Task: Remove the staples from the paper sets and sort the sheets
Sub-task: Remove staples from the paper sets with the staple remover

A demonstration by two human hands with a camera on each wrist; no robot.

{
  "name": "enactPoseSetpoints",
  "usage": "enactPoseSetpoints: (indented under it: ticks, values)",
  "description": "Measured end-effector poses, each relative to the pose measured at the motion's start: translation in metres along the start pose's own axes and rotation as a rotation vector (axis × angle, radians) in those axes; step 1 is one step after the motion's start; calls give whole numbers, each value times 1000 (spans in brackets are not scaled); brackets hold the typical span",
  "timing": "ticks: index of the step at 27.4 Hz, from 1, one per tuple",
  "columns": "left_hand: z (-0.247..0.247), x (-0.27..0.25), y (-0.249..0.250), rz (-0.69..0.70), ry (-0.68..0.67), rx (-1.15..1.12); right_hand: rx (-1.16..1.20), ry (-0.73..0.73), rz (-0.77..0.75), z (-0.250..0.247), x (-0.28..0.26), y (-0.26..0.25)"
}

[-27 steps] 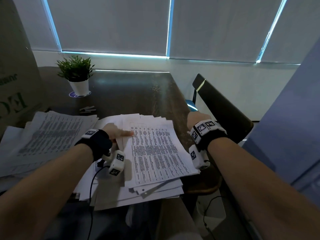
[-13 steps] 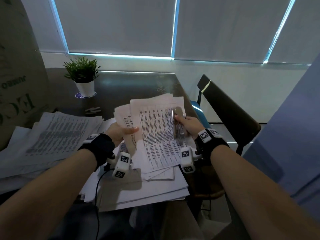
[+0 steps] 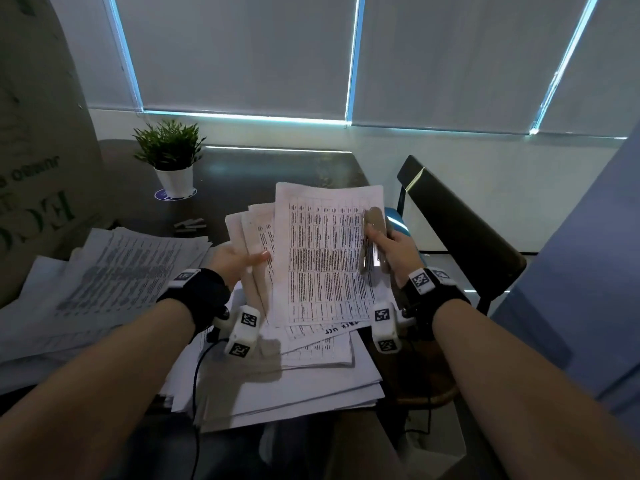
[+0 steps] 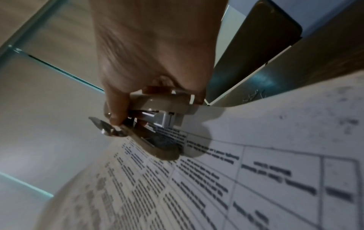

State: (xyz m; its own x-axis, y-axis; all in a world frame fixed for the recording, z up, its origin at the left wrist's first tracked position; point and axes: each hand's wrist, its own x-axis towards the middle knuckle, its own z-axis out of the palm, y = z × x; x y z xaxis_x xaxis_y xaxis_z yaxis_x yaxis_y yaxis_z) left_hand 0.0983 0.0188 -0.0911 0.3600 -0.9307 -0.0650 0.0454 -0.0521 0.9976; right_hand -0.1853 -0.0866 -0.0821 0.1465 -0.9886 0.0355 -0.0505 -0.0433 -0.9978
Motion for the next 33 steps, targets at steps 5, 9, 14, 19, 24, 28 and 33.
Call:
enactPoseSetpoints:
  ticks: [5,9,14,19,24,28,33]
  values:
    - [1,1,14,-23,-52,8,177,-86,80,1,1,-4]
    - [-2,-1,21,-90,-106,-146,166,-33,65,10,6,-4]
    - [12,-10,26,-61,-201,75,207,-118,108,43,5,-20]
    - [-9,-1,48,72,21,38,154,-183,24,66,3,-27]
    - [-48,3,70,165,192,2,230,-481,143,78,-13,-30]
    - [-85,14,75,215,450,187,140,-619,122,116,-26,-28]
    - [-76,8,82,381,674,664,-83,-558,23,187,-36,-16]
